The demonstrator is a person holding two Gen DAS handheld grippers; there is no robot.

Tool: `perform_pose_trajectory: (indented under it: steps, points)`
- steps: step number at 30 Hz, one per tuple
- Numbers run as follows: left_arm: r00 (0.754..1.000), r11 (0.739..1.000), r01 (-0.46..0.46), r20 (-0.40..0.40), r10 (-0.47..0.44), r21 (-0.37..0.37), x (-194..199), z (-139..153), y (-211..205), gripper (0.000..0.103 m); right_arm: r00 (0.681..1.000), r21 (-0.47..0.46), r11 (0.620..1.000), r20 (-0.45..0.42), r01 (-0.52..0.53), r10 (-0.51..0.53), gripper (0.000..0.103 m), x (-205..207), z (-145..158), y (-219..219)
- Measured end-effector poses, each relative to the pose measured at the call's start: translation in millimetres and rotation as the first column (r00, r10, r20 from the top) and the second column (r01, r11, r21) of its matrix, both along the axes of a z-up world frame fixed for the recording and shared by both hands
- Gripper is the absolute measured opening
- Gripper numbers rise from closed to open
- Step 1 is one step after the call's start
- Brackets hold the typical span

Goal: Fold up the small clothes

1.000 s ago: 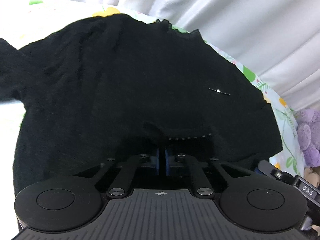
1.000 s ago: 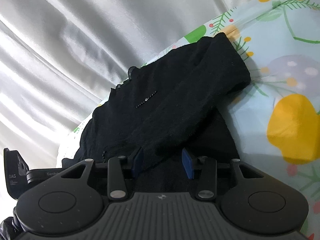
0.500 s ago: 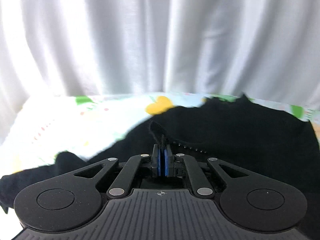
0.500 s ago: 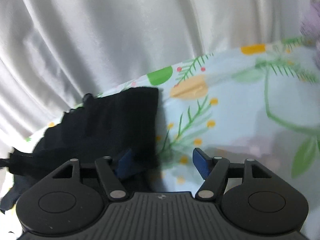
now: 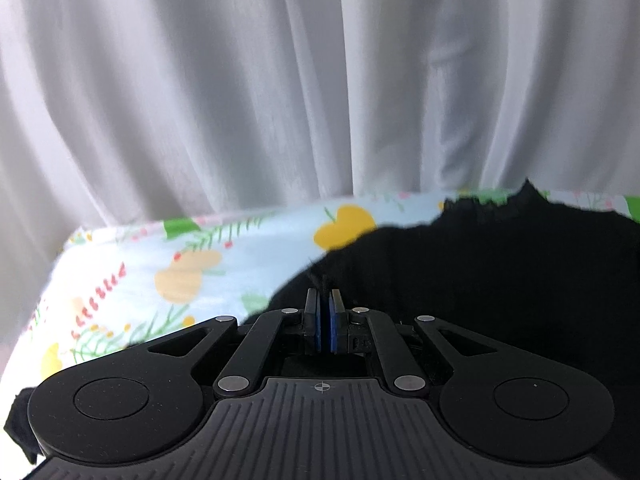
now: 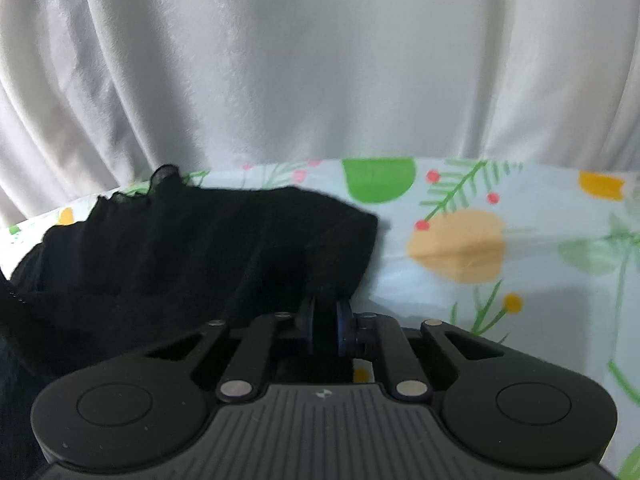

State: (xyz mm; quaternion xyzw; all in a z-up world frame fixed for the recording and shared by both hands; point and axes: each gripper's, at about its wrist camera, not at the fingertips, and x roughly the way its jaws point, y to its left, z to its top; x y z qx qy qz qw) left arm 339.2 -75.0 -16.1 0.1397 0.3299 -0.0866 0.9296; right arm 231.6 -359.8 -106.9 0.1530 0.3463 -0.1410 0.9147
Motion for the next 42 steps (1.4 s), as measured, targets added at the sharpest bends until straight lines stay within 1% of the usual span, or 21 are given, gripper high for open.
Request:
perform_pose_trajectory:
  steps: [3,4,6,9,10,12,15,17,19,20,21,23,26,28,30,32,33,36,39,40,42]
  points:
    - [0.998,1.000,-0.002,0.057,0.003,-0.014,1,3,-5,0.005,0.998,-0.041,0.998,0.043,0.056,-0.054,0.006,-7,6,-5]
    - [0.997,1.000,-0.003,0.073,0.004,-0.010,2,2,-8,0.005,0.994,-0.058,0.994,0.063,0.092,-0.089,0.002,-11,8,-9]
    - [0.996,1.000,-0.009,0.093,0.007,0.016,5,-3,-14,0.005,0.986,-0.064,0.987,0.079,0.149,-0.144,0.001,-17,8,-20]
    - [0.999,0.997,-0.011,0.044,0.007,0.081,12,-19,-18,0.006,0.988,-0.097,0.984,0.050,0.151,-0.147,0.003,-23,7,-22]
    - [1.000,0.996,-0.013,0.029,0.010,0.088,12,-23,-15,0.010,0.989,-0.084,0.986,0.055,0.142,-0.137,0.003,-28,9,-20]
    - [1.000,0.995,-0.028,0.007,0.028,0.092,11,-27,-8,0.012,0.991,-0.043,0.996,0.107,0.080,-0.075,0.006,-40,16,-8]
    - [1.000,0.996,-0.027,0.007,0.026,0.087,2,-23,2,0.017,0.989,-0.047,0.997,0.131,-0.063,0.068,0.010,-44,17,22]
    - [1.000,0.997,-0.024,0.017,0.023,0.067,-6,-18,5,0.038,0.985,-0.090,0.986,0.086,-0.140,0.148,0.012,-39,7,41]
    - [1.000,1.000,-0.006,0.006,0.006,0.026,-16,-15,4,0.045,0.989,-0.166,0.976,-0.005,-0.144,0.145,0.012,-31,-5,49]
    - [1.000,1.000,0.009,-0.006,-0.009,0.013,-19,-15,1,0.048,0.992,-0.225,0.966,-0.020,-0.127,0.126,0.015,-32,-10,50]
    - [0.999,1.000,0.026,-0.019,-0.025,0.016,-21,-17,-3,0.050,0.991,-0.241,0.962,-0.015,-0.132,0.133,0.017,-34,-11,48]
    - [0.999,0.998,0.036,-0.038,-0.034,0.046,-22,-25,-11,0.053,0.992,-0.245,0.962,-0.018,-0.122,0.121,0.025,-37,-11,43]
    - [0.997,0.999,0.002,-0.080,0.001,0.042,-19,-37,-10,0.052,0.994,-0.318,0.942,-0.035,-0.111,0.105,0.049,-38,-13,49]
    - [0.994,0.999,-0.023,-0.105,0.025,0.024,-18,-41,-4,0.052,0.995,-0.351,0.931,-0.033,-0.101,0.096,0.056,-38,-14,51]
    - [0.994,0.999,-0.033,-0.099,0.035,0.020,-20,-42,1,0.055,0.996,-0.333,0.939,-0.020,-0.084,0.082,0.058,-43,-13,49]
    - [0.994,0.999,-0.045,-0.101,0.047,0.025,-22,-41,6,0.060,0.998,-0.335,0.940,-0.024,-0.068,0.064,0.065,-43,-14,49]
    - [0.993,0.999,-0.047,-0.105,0.048,0.015,-22,-40,10,0.061,0.998,-0.344,0.936,-0.030,-0.066,0.059,0.066,-42,-13,50]
    - [0.989,0.997,-0.071,-0.129,0.067,-0.023,-27,-35,28,0.070,0.997,-0.355,0.933,-0.055,-0.064,0.048,0.066,-41,-9,54]
    - [0.982,0.985,-0.132,-0.150,0.115,-0.108,-39,-23,62,0.080,0.999,-0.314,0.949,-0.029,-0.030,0.022,0.066,-51,3,60]
    - [0.977,0.975,-0.163,-0.161,0.138,-0.153,-45,-19,80,0.083,1.000,-0.293,0.956,0.000,-0.027,0.029,0.067,-59,9,64]
    - [0.960,0.934,-0.250,-0.188,0.206,-0.257,-58,-13,123,0.087,0.997,-0.230,0.973,0.066,-0.025,0.042,0.076,-80,18,73]
